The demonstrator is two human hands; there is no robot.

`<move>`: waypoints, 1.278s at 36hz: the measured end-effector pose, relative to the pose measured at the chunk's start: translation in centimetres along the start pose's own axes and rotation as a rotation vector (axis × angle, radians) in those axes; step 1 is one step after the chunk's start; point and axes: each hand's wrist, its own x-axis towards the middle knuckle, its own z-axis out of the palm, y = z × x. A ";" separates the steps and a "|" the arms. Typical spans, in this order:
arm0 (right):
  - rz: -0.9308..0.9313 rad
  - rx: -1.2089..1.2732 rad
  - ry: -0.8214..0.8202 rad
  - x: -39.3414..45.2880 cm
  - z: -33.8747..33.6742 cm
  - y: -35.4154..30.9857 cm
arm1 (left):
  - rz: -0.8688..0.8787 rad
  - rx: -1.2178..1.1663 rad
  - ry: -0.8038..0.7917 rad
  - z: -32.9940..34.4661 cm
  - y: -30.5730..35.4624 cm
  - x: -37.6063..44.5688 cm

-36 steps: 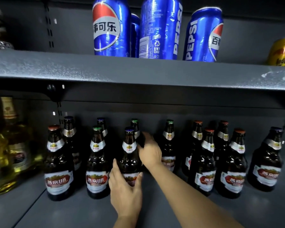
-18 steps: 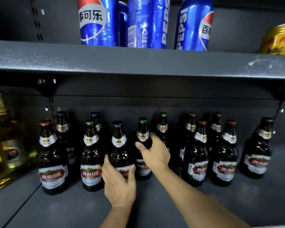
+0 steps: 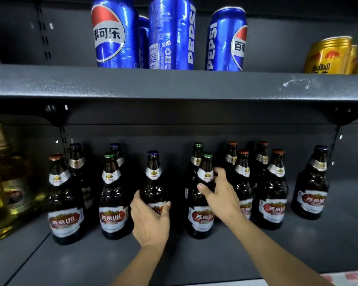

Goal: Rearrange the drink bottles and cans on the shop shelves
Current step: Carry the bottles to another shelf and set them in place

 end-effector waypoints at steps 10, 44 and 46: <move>-0.057 -0.006 -0.050 -0.2 0.1 0.5 | -0.029 0.017 -0.033 2.4 0.7 2.9; -0.390 0.196 0.113 -1.7 10.4 -10.2 | 0.008 0.092 -0.011 -7.1 -5.1 6.1; -0.369 0.126 0.083 -0.4 11.1 -11.4 | 0.018 0.111 0.015 -7.8 -5.3 6.1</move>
